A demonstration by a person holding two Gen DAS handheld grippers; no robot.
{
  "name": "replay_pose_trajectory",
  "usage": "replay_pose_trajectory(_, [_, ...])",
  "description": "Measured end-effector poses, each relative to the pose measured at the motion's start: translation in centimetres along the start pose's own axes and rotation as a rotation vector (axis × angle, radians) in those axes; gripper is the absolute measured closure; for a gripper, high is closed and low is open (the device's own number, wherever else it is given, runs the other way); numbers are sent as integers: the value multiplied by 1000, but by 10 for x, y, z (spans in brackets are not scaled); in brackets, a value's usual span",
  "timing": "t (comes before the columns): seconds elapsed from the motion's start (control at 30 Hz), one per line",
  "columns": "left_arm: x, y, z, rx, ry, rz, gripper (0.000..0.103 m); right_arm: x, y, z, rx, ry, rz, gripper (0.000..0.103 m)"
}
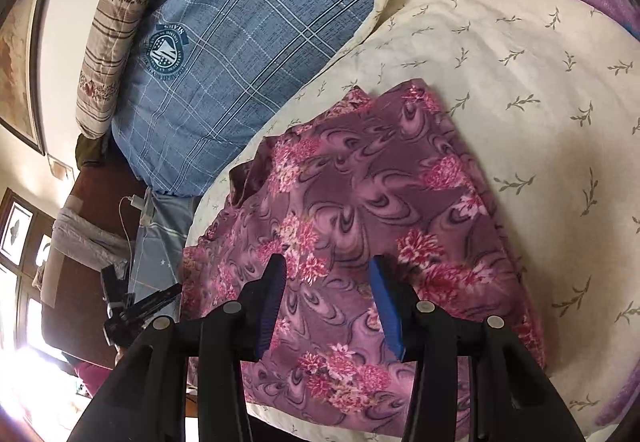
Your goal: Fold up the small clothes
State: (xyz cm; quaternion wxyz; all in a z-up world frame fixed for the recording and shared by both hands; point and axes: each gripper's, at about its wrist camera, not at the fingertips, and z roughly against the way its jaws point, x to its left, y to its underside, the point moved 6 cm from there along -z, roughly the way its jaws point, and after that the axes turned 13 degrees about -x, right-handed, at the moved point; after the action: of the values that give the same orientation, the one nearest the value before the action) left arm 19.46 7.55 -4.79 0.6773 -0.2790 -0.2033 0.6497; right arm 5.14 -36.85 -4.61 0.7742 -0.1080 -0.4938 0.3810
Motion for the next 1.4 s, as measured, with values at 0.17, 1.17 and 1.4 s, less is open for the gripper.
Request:
replay_pose_trajectory(0.17, [-32,1,0,45,165,5,39,-10,-36,-2,-94,44,-7,49])
replay_pose_trajectory(1.17, [-35,-18,-28,23,297,196,99,2,-91,-42,-140,127,166,97])
replay_pose_trajectory(1.4, [-42,-22,-28,45,300,155,41,-36,-71,-60,-57,199,110,92])
